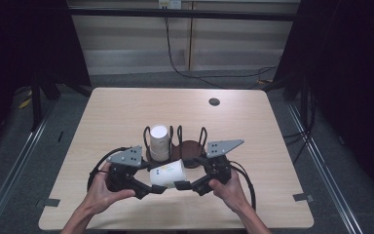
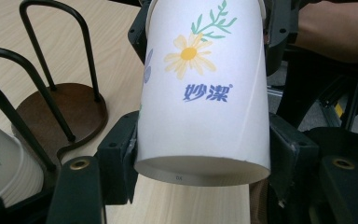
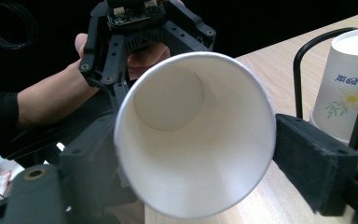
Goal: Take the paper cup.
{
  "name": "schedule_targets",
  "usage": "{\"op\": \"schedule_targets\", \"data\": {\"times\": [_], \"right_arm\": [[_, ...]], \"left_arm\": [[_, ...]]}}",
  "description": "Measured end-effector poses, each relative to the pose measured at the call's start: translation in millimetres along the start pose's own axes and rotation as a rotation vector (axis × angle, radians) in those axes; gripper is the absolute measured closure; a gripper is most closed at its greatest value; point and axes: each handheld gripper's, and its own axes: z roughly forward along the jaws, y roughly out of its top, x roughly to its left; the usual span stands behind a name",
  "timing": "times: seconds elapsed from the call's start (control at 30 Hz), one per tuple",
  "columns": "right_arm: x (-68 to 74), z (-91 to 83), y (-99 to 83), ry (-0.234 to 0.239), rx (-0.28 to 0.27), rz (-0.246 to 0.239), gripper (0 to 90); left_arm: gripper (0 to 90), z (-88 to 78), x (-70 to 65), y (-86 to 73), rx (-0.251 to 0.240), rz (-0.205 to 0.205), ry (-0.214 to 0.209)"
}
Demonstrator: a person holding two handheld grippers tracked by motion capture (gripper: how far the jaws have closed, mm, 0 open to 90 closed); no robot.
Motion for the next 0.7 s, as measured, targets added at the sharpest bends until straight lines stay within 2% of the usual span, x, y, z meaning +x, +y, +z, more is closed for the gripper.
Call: {"op": "schedule_targets", "data": {"times": [0.07,0.7], "right_arm": [[-0.1,0.7,0.0,0.010,0.004,-0.001,21.5],[-3.9,-0.1,0.0,0.014,0.016,0.010,26.4]], "left_arm": [[36.6,0.5,-0.2,0.4,-0.002,0.001,-0.005],[34.8,6.0,6.3,-6.0,-0.001,-0.023,-0.031]]}}
